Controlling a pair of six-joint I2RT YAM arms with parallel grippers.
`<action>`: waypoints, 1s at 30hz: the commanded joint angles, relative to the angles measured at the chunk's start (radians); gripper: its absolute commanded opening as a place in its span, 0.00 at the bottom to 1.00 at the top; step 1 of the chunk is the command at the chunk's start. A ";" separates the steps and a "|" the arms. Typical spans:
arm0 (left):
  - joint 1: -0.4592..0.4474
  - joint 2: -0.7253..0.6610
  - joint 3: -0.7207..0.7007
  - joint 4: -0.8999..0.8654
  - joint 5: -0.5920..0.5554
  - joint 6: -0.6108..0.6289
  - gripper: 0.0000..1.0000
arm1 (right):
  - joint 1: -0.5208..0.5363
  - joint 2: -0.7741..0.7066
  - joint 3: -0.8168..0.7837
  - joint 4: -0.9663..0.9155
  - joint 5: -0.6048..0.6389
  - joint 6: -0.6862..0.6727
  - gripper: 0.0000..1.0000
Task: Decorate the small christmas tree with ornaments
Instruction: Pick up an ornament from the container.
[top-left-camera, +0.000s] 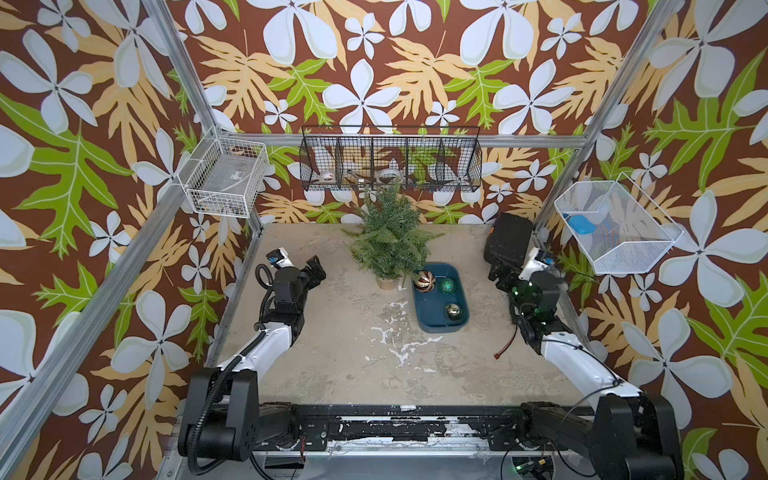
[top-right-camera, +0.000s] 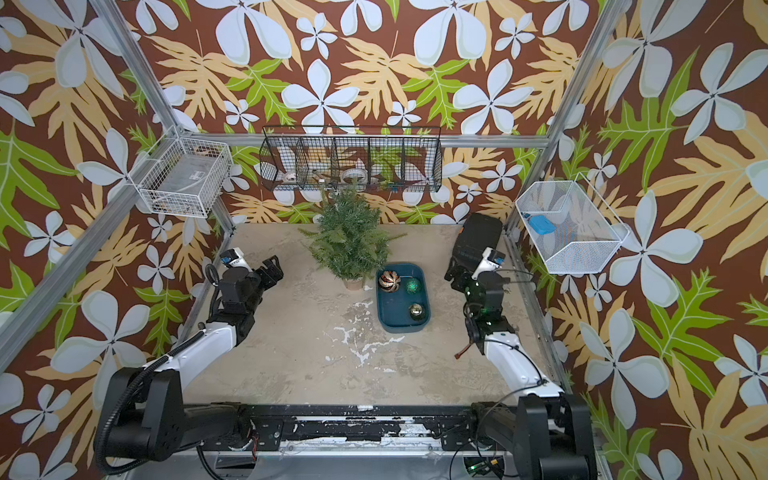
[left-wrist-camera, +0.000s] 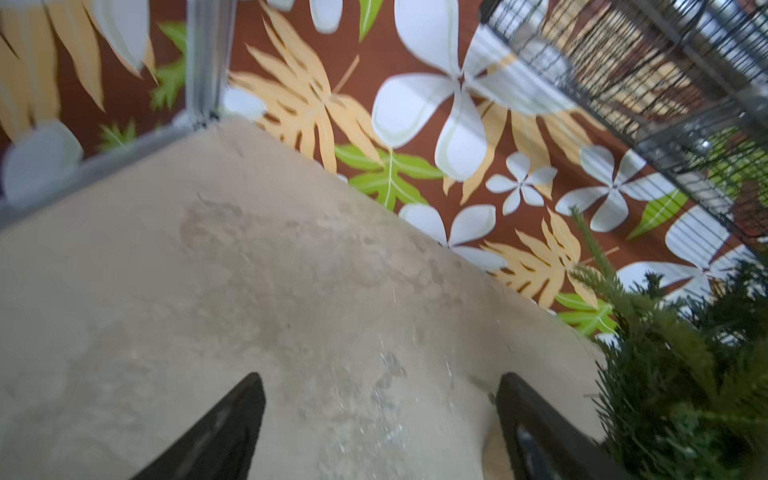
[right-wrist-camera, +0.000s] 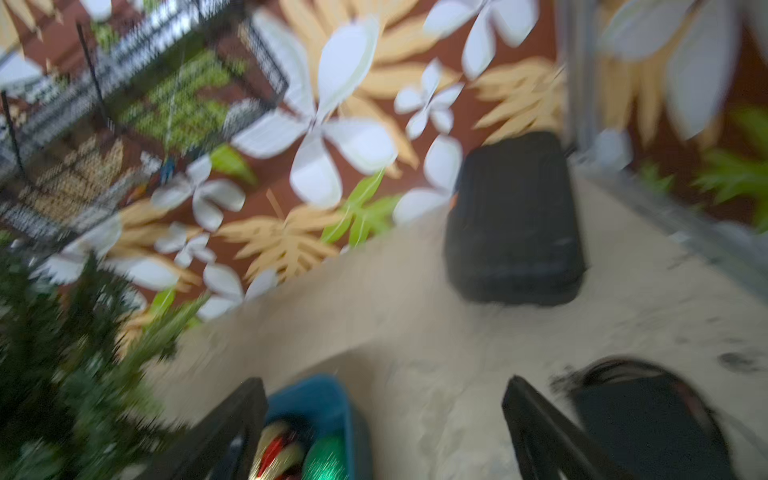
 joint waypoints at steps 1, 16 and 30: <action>0.000 0.007 0.011 -0.144 0.149 -0.148 0.83 | 0.046 0.057 0.108 -0.174 -0.184 0.014 0.93; -0.005 -0.267 -0.222 -0.235 0.490 -0.195 0.88 | 0.202 0.370 0.291 -0.266 -0.287 -0.034 0.83; -0.004 -0.261 -0.243 -0.231 0.535 -0.196 0.88 | 0.275 0.554 0.427 -0.326 -0.249 -0.042 0.88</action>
